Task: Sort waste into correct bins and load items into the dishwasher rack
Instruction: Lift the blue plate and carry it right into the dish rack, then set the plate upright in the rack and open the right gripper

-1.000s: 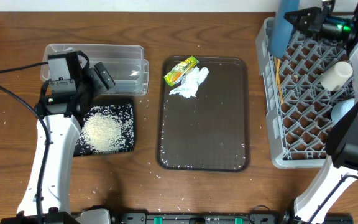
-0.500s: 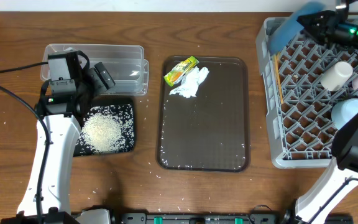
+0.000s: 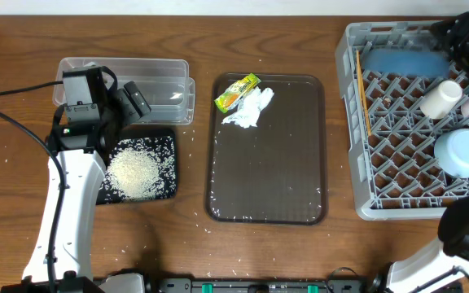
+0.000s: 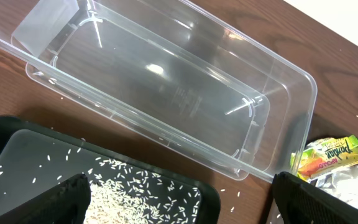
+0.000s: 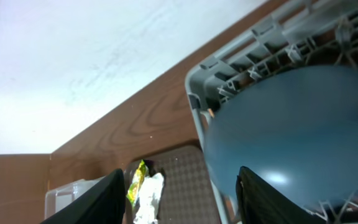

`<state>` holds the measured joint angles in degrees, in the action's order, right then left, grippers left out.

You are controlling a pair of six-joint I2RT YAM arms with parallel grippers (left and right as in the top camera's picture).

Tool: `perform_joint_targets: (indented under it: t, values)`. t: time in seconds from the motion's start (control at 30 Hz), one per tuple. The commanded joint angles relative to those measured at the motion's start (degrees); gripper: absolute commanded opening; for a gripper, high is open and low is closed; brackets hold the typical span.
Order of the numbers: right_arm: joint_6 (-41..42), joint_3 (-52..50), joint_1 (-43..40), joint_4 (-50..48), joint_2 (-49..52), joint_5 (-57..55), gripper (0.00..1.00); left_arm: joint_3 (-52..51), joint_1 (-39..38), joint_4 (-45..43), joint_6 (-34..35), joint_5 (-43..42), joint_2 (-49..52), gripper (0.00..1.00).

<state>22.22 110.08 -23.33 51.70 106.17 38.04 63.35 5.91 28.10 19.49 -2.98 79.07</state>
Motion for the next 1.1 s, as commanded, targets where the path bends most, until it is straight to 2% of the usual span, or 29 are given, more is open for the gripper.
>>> perform_joint_targets:
  t: [0.0,0.13,0.43,0.63,0.87,0.97,1.07]
  values:
    - [-1.4,0.3,0.5,0.6,-3.0,-2.3,0.56,0.3,0.2,0.0,-0.3,0.7,-0.5,0.96]
    - [-3.2,0.3,2.3,1.6,-4.5,-5.4,0.56,0.3,0.2,0.0,-0.3,0.7,-0.5,0.96]
    - [-3.1,0.2,11.8,4.0,-3.6,-33.0,0.58,0.3,0.2,0.0,-0.3,0.7,-0.5,0.96]
    - [-2.3,0.0,15.5,1.0,1.9,-49.0,0.42,0.3,0.2,0.0,-0.3,0.7,-0.5,0.96]
    - [-0.5,0.0,15.3,-5.2,12.5,-50.7,0.42,0.3,0.2,0.0,-0.3,0.7,-0.5,0.96]
    - [1.6,0.0,14.9,-3.9,15.2,-50.7,0.41,0.3,0.2,0.0,-0.3,0.7,-0.5,0.96]
    - [2.0,0.0,14.7,-1.2,15.7,-50.7,0.36,0.3,0.2,0.0,-0.3,0.7,-0.5,0.96]
